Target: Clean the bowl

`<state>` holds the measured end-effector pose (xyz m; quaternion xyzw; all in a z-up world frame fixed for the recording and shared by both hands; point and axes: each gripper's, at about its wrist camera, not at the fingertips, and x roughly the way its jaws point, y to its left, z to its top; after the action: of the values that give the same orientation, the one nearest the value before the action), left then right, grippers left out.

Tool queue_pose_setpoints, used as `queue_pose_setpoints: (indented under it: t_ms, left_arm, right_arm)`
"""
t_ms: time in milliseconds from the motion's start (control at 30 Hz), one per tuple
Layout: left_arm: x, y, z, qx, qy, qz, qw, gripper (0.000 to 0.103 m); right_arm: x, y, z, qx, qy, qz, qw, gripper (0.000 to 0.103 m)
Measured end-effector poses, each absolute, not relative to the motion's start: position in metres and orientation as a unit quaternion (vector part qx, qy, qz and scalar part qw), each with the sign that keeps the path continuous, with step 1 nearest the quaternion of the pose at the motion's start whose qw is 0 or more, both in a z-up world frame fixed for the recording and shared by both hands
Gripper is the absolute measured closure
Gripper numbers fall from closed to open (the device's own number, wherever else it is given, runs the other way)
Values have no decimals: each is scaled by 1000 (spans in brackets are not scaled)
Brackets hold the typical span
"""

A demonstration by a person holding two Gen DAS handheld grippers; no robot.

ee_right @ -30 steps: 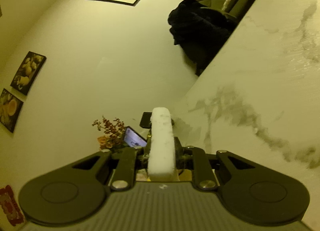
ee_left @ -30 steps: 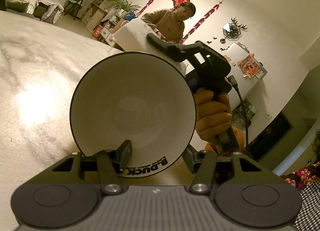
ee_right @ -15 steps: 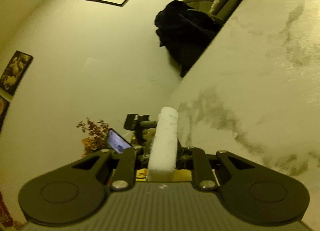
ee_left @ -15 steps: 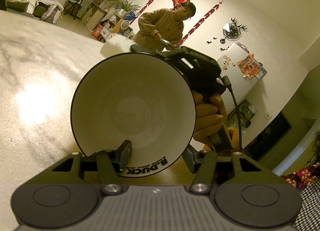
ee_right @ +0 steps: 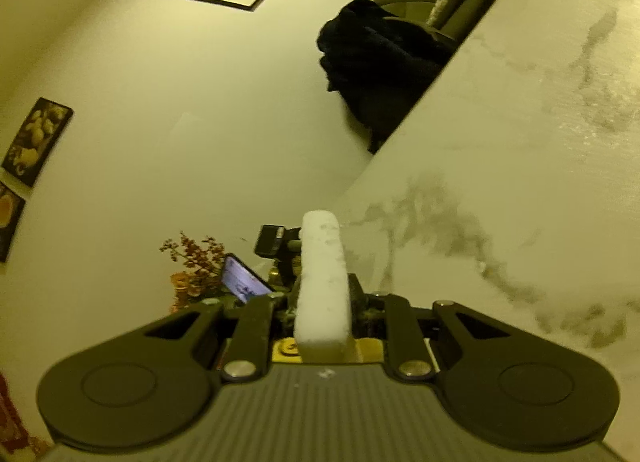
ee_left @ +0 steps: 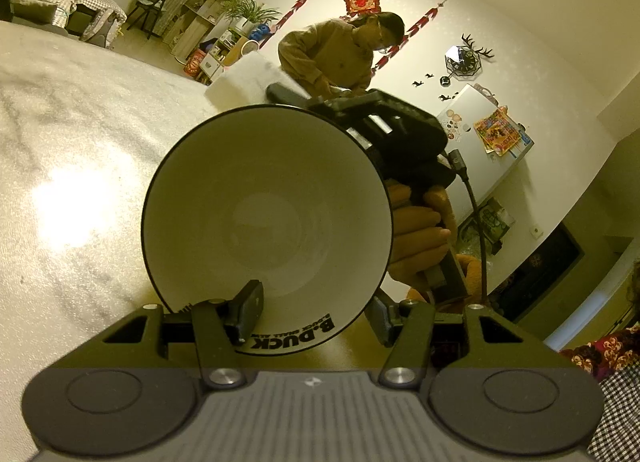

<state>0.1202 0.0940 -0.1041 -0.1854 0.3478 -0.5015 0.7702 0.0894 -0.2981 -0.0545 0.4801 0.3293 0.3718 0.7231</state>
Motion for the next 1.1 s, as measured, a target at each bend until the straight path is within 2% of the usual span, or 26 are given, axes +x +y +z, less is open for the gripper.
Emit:
queue_pose_setpoints:
  t_ms: [200, 700, 1100]
  left_arm:
    - [120, 94, -106, -187, 348, -502, 769, 46]
    - [120, 95, -107, -191, 349, -502, 768, 46]
    - [121, 95, -108, -187, 347, -501, 771, 45]
  right_arm:
    - [87, -293, -47, 475, 322, 390, 720, 84]
    - [102, -294, -75, 486, 367, 344, 715, 84]
    - [96, -289, -59, 495, 341, 388, 699, 84]
